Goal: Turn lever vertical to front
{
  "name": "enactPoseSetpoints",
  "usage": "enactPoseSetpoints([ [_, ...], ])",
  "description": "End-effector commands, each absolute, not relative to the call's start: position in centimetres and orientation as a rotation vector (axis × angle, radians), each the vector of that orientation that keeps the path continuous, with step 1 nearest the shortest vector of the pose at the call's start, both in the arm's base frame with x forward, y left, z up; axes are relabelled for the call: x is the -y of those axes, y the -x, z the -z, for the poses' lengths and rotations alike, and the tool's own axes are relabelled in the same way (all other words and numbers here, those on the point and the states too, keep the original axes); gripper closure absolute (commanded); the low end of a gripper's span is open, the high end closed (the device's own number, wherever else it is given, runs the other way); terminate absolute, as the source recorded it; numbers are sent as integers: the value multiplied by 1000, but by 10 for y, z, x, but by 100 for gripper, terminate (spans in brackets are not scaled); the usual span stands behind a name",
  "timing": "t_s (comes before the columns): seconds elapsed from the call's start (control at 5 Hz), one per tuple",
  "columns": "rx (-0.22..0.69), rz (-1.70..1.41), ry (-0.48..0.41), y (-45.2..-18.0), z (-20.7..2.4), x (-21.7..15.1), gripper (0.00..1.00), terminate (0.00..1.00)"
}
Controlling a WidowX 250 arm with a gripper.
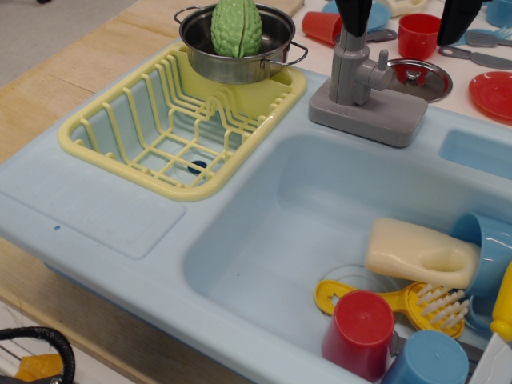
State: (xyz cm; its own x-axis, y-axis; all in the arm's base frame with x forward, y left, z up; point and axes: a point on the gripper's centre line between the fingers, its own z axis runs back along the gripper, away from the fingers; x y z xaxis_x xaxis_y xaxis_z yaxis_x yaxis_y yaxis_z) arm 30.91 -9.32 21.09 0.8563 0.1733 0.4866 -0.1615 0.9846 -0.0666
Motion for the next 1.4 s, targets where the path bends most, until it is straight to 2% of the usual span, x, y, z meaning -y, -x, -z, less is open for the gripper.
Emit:
enactPoseSetpoints([
  [0.0, 514, -176, 24, -309, -211, 93, 0, 0],
  [1.2, 455, -155, 41, -330, -179, 76, 0, 0],
])
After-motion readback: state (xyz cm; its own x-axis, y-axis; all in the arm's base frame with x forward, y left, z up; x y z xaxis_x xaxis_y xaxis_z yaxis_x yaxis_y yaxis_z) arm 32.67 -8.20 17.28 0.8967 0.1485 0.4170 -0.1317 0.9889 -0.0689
